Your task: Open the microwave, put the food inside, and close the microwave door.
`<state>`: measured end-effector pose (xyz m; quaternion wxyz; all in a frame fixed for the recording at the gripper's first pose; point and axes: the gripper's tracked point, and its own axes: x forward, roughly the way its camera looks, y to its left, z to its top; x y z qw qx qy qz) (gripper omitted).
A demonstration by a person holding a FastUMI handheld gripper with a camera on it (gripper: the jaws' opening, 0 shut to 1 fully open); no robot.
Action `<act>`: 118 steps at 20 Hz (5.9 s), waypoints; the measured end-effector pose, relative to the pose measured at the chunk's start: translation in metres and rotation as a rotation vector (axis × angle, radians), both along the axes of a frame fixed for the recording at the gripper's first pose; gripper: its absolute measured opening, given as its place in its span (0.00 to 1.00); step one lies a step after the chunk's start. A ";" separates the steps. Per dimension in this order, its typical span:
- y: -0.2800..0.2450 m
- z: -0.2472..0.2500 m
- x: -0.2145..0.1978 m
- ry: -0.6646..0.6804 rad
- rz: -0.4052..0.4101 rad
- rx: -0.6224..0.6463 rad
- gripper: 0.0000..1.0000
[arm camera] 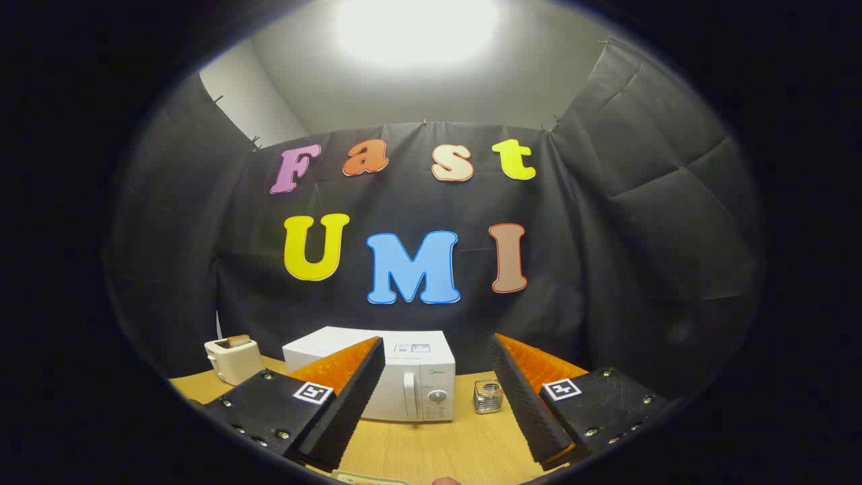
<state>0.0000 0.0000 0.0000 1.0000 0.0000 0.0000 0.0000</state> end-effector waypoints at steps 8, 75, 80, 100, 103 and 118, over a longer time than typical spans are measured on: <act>0.000 0.007 -0.003 -0.021 0.008 -0.018 0.98; 0.061 -0.271 0.223 0.522 0.139 0.016 0.10; 0.069 -0.265 0.175 0.493 0.134 -0.041 0.05; 0.166 -0.241 0.021 0.563 0.221 -0.011 0.25; 0.194 -0.239 0.000 0.563 0.243 0.002 0.26; 0.303 -0.238 -0.064 0.568 0.299 -0.070 0.39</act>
